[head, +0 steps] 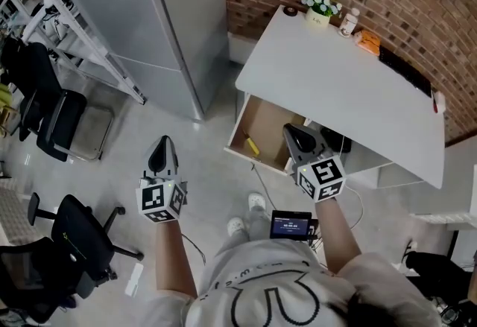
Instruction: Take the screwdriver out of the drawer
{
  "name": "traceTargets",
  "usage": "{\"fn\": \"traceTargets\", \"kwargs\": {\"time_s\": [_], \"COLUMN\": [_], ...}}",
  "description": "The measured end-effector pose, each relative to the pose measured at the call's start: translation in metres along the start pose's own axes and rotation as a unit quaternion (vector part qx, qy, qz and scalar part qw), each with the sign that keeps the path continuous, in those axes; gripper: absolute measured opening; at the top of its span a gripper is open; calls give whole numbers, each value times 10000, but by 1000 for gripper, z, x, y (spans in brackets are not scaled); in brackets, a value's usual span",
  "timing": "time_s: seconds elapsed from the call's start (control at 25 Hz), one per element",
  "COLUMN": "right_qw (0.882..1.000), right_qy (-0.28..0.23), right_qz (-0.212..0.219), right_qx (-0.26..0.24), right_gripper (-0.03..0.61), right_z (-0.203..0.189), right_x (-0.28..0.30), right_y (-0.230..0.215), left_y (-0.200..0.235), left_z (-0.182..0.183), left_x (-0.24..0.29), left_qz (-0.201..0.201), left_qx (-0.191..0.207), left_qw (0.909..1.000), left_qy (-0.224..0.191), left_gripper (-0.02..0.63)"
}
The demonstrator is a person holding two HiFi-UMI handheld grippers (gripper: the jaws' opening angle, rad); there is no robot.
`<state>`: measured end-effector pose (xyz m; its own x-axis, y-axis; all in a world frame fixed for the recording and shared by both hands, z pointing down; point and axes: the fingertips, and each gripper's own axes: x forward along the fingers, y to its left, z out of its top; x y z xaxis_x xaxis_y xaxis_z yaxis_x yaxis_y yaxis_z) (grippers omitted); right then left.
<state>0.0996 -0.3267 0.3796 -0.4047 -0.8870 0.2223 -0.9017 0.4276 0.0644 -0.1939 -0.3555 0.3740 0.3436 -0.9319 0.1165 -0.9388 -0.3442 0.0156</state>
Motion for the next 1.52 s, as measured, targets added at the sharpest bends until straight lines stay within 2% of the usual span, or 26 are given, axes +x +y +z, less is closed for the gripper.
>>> {"fn": "traceTargets", "kwargs": {"time_s": [0.2, 0.4, 0.56, 0.72, 1.0, 1.2, 1.52], "right_qw": [9995, 9980, 9951, 9927, 9883, 9827, 9737], "right_qy": [142, 306, 620, 897, 1252, 1517, 1939], "right_qz": [274, 553, 776, 797, 827, 987, 1104], "right_qx": [-12, -30, 4, 156, 274, 383, 469], "right_gripper": [25, 25, 25, 25, 25, 25, 25], "right_z": [-5, -24, -50, -75, -116, -159, -229], "right_x": [22, 53, 71, 87, 123, 145, 177], "right_y": [-24, -28, -24, -30, -19, -7, 3], "left_y": [-5, 2, 9, 14, 41, 50, 57], "left_z": [-5, -23, -55, -85, -134, -183, -254], "left_x": [19, 29, 27, 34, 42, 44, 55], "left_qz": [273, 449, 622, 642, 678, 639, 656], "left_qx": [-53, -68, -229, -337, -511, -565, -803], "left_qw": [9996, 9987, 9965, 9938, 9894, 9850, 9782], "left_qy": [111, 221, 515, 844, 1180, 1502, 1800], "left_gripper": [12, 12, 12, 12, 12, 12, 12]}}
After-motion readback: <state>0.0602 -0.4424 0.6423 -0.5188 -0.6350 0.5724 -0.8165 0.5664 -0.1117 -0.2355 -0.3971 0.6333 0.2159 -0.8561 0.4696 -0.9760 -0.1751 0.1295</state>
